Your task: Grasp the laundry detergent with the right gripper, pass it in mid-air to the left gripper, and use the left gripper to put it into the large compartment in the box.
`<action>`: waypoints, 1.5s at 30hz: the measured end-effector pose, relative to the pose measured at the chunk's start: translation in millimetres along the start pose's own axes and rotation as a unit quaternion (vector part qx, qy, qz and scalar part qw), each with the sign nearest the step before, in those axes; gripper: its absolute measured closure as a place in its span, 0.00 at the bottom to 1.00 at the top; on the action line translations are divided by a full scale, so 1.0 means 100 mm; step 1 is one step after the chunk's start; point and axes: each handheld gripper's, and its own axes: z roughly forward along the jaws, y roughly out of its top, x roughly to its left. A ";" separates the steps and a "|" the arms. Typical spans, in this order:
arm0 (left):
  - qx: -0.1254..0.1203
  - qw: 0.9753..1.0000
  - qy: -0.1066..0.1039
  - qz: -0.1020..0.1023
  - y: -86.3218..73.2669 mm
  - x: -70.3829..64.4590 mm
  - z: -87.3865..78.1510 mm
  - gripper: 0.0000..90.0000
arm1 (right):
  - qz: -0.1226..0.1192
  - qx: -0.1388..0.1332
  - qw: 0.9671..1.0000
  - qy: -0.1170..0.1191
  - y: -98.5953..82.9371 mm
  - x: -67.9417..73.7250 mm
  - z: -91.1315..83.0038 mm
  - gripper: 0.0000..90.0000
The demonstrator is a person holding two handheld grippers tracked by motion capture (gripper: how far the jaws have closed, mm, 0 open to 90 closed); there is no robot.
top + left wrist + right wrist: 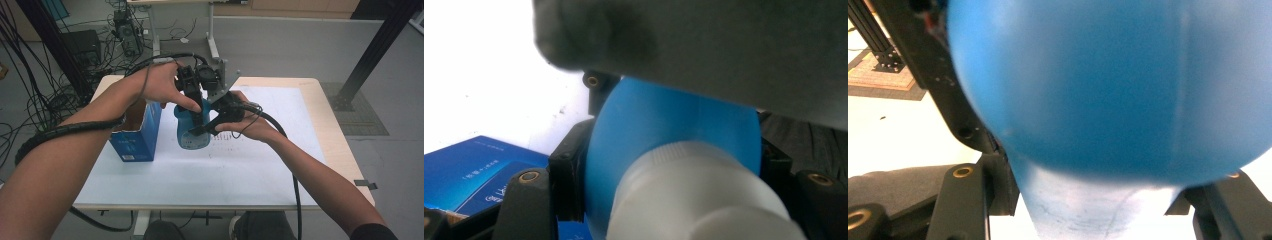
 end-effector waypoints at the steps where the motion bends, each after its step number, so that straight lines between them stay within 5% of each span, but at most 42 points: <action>1: 0.001 1.000 0.000 0.000 0.00 0.00 0.00 0.40 | 0.002 -0.001 1.000 0.001 0.00 0.00 0.00 0.45; 9: 0.000 1.000 -0.006 -0.003 0.00 0.00 0.00 0.40 | 0.004 -0.002 1.000 0.000 0.00 0.01 0.00 0.42; 15: -0.001 1.000 -0.005 -0.007 -0.01 0.00 0.00 0.40 | 0.001 0.008 1.000 -0.020 -0.02 0.01 -0.03 0.28; 24: 0.000 1.000 0.004 -0.023 -0.04 0.05 -0.04 0.40 | 0.054 0.053 0.995 -0.064 -0.13 0.02 -0.10 0.05; 31: 0.007 0.999 0.007 -0.046 -0.11 0.11 -0.08 0.40 | 0.097 0.087 0.988 -0.087 -0.26 0.02 -0.24 0.00; 35: 0.009 0.998 0.011 -0.066 -0.17 0.15 -0.09 0.40 | 0.092 0.126 0.981 -0.119 -0.31 0.01 -0.40 0.00; 38: 0.003 0.997 0.020 -0.080 -0.20 0.18 -0.11 0.40 | 0.116 0.135 0.975 -0.135 -0.34 -0.01 -0.54 0.00; 45: 0.000 0.991 0.029 -0.132 -0.29 0.30 -0.23 0.40 | 0.146 0.163 0.962 -0.162 -0.39 -0.05 -0.83 0.00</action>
